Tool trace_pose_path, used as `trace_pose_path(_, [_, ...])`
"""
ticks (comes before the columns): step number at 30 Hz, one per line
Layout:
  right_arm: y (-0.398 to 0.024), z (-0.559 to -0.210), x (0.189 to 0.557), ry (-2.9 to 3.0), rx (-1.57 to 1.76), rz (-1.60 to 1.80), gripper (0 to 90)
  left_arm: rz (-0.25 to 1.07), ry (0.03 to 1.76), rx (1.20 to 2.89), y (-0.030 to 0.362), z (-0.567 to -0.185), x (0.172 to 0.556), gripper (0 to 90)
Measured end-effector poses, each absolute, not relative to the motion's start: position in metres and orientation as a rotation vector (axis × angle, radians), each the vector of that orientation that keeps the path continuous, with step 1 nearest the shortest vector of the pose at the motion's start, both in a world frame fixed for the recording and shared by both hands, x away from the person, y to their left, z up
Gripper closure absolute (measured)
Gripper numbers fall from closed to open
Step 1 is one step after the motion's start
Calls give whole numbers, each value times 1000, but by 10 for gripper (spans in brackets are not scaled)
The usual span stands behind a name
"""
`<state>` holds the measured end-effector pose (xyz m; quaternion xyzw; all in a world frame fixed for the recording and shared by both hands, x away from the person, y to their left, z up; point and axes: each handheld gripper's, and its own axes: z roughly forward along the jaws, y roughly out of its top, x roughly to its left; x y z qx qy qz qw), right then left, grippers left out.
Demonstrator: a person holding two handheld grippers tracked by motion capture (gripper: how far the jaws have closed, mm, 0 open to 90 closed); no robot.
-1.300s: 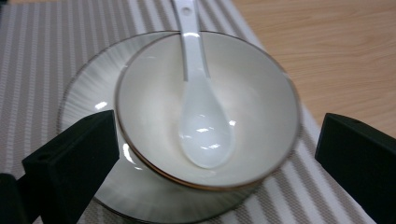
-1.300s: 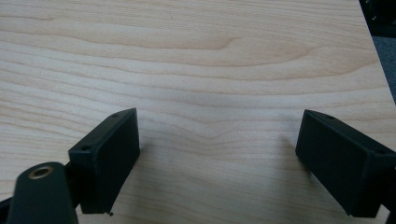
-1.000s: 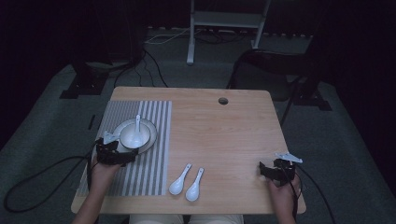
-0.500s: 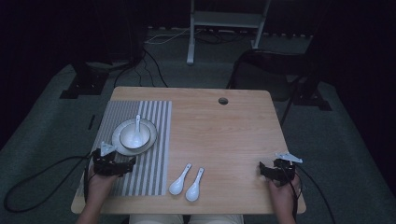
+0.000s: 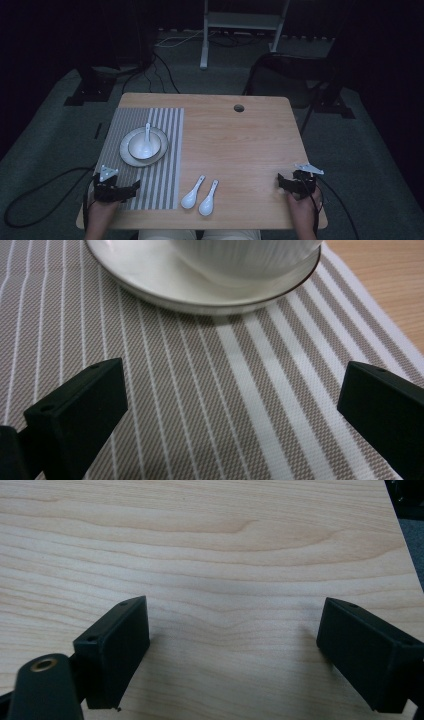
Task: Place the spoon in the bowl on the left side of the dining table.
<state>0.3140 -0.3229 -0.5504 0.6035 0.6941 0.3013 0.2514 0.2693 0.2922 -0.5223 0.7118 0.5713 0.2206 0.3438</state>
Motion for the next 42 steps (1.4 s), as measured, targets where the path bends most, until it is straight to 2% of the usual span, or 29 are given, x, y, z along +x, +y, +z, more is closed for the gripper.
trace_pose_path(13, [-323,-550,314,1888,1642,820,129,626,1523,1807,303,-533,251,0])
trace_pose_path(35, [-323,-550,314,1888,1642,820,129,666,1516,1843,311,-538,224,0])
trace_pose_path(42, [-323,-550,314,1885,1645,818,129,774,1564,1875,319,-542,213,0])
